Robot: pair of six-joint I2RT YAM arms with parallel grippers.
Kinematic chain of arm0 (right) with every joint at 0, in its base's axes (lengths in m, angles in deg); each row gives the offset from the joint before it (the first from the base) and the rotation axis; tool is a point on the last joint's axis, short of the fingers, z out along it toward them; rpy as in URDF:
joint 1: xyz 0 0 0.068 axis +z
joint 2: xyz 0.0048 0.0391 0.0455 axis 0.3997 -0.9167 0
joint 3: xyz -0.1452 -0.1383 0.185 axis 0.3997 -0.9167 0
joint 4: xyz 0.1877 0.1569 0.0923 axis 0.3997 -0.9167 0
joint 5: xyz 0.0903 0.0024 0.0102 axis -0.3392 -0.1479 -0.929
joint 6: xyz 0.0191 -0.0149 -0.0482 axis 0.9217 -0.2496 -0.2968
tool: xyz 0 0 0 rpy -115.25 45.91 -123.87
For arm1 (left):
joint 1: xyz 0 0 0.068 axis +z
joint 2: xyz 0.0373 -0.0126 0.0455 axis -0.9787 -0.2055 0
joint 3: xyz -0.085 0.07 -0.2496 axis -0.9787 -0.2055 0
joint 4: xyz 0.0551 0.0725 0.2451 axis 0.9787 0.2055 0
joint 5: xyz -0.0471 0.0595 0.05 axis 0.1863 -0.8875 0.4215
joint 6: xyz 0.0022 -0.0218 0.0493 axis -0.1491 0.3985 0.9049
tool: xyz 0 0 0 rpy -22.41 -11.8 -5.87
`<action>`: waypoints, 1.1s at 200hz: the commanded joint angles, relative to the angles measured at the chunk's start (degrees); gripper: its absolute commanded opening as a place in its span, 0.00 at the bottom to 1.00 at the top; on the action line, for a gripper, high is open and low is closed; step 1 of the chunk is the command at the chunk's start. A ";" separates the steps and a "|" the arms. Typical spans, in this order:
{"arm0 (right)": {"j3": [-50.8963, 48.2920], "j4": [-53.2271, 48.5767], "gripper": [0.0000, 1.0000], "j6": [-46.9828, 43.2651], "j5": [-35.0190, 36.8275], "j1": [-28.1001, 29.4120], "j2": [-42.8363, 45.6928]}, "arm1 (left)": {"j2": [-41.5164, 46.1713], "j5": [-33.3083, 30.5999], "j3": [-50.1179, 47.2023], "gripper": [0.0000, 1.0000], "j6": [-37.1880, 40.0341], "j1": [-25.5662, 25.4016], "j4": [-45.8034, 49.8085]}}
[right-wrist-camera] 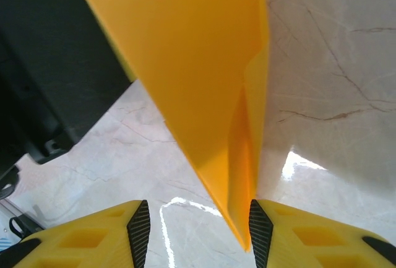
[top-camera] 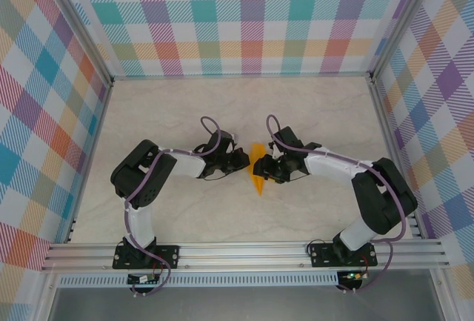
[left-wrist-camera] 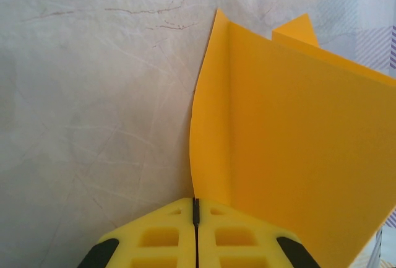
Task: Fold a paper plane with a square sheet of paper (pick it up from the middle)
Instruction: Move a paper plane to the center of the table.
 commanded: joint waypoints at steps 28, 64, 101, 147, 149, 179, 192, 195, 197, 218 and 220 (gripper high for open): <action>2.49 0.60 0.47 -1.54 -1.49 0.54 -2.70 | -0.28 0.82 -0.62 0.06 -0.41 0.50 -0.44; 2.33 -0.32 0.46 -1.60 0.18 0.54 -1.85 | -0.23 0.87 -0.66 0.06 -0.33 0.50 -0.26; 1.32 -1.25 0.47 -2.37 1.94 0.54 1.68 | -0.22 0.73 -0.63 0.06 -0.22 0.50 -0.16; 0.73 0.50 0.46 -2.86 0.67 0.64 1.35 | -0.52 0.72 -0.58 0.06 -0.34 0.50 -0.43; 0.78 0.46 0.46 -2.86 0.60 0.63 1.21 | -0.50 0.73 -0.62 0.06 -0.30 0.52 -0.44; 1.35 0.62 0.46 -2.82 0.31 0.81 -0.51 | -0.35 0.78 -0.64 0.06 -0.22 0.57 -0.36; 1.59 0.70 0.46 -2.77 0.24 0.85 -1.25 | -0.26 0.73 -0.72 0.06 -0.23 0.50 -0.36; 1.61 0.76 0.46 -2.77 0.23 0.84 -1.37 | -0.25 0.80 -0.71 0.06 -0.27 0.51 -0.36; 1.66 0.79 0.46 -2.77 0.16 0.88 -1.47 | -0.24 0.75 -0.72 0.06 -0.24 0.50 -0.36; 1.95 1.03 0.46 -2.92 -0.13 1.07 -2.27 | -0.06 0.78 -0.87 0.06 -0.20 0.46 -0.35; 1.96 1.05 0.46 -2.94 -0.13 1.09 -2.35 | -0.06 0.77 -0.87 0.06 -0.27 0.49 -0.35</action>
